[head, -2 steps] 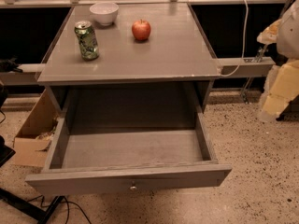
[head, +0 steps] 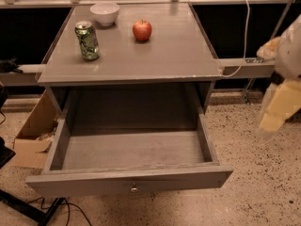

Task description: Close top drawer

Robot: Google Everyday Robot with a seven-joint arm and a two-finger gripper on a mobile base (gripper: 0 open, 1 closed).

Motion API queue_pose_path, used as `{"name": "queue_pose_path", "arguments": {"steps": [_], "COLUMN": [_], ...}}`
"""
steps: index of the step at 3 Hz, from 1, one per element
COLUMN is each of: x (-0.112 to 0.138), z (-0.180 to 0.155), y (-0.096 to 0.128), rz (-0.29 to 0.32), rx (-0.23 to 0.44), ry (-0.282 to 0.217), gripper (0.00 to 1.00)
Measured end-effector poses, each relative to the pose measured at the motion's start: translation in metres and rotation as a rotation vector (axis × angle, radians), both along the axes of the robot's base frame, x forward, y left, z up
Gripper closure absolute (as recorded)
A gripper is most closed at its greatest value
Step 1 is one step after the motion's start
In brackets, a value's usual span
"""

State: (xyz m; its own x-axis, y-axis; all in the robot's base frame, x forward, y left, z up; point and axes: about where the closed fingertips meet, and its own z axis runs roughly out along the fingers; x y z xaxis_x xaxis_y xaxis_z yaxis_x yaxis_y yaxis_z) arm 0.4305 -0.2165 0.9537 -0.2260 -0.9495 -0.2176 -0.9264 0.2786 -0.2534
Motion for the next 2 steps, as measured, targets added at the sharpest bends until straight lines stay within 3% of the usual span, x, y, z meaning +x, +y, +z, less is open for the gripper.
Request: {"name": "queue_pose_path", "arguments": {"steps": [1, 2], "x": [-0.022, -0.043], "z": [-0.038, -0.093], "y": [0.001, 0.003], "rz": [-0.022, -0.04], "rx": [0.013, 0.02], "ry": [-0.042, -0.044], "gripper": [0.0, 0.0]}}
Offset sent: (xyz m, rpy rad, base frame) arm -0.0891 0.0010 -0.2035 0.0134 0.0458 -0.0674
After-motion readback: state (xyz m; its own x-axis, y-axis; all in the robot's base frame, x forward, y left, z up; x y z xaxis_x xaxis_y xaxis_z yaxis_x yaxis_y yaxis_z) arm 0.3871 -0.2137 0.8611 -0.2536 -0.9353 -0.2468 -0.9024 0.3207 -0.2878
